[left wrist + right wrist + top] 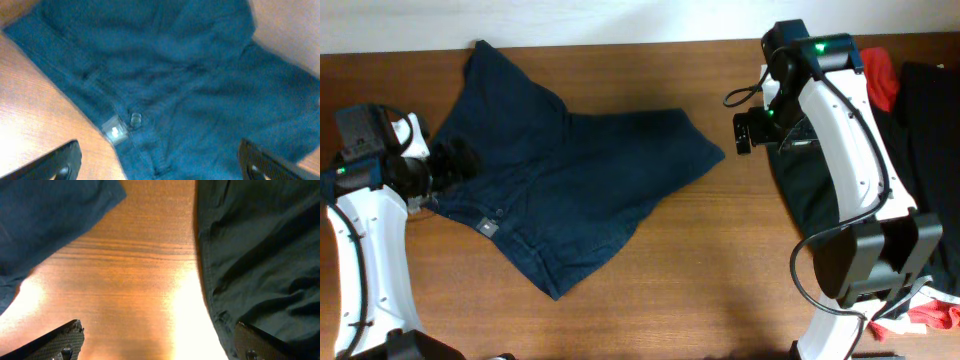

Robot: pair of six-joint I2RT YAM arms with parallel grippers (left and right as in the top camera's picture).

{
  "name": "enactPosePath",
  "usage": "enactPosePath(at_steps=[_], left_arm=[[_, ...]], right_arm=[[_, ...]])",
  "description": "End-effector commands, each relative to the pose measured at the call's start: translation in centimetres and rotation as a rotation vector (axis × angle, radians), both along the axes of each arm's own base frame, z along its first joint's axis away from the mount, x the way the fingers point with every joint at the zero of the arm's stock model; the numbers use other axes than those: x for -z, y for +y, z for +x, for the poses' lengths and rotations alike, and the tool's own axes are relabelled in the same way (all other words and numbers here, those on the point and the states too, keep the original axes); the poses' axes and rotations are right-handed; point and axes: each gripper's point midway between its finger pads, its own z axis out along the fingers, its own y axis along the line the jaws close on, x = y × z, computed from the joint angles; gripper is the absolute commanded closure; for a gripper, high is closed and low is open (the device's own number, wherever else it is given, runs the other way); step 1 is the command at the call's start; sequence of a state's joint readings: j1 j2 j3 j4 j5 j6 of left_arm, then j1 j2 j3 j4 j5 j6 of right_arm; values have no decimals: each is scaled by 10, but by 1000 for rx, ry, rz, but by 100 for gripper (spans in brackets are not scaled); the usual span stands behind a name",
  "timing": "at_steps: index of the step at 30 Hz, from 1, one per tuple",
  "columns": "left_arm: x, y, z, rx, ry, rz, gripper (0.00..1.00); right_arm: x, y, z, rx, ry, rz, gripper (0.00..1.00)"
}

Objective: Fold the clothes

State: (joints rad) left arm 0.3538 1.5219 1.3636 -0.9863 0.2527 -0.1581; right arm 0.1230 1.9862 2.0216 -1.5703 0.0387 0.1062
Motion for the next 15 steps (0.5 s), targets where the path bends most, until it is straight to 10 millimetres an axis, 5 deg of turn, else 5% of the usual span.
enactPosePath(at_steps=[1,6,10,15], left_arm=[[14,-25,-22,62,115,-41,1],[60,-98,-50,246,244,-142,1],[98,-131,-63,304,277,-148,1],[121,-155,-77,390,289,-137,1]], right_arm=[[14,5,-4,5,35,26,1],[58,48,1,-3,51,273,1],[103,74,8,-19,8,429,1],[150,77,23,134,-85,466,1]])
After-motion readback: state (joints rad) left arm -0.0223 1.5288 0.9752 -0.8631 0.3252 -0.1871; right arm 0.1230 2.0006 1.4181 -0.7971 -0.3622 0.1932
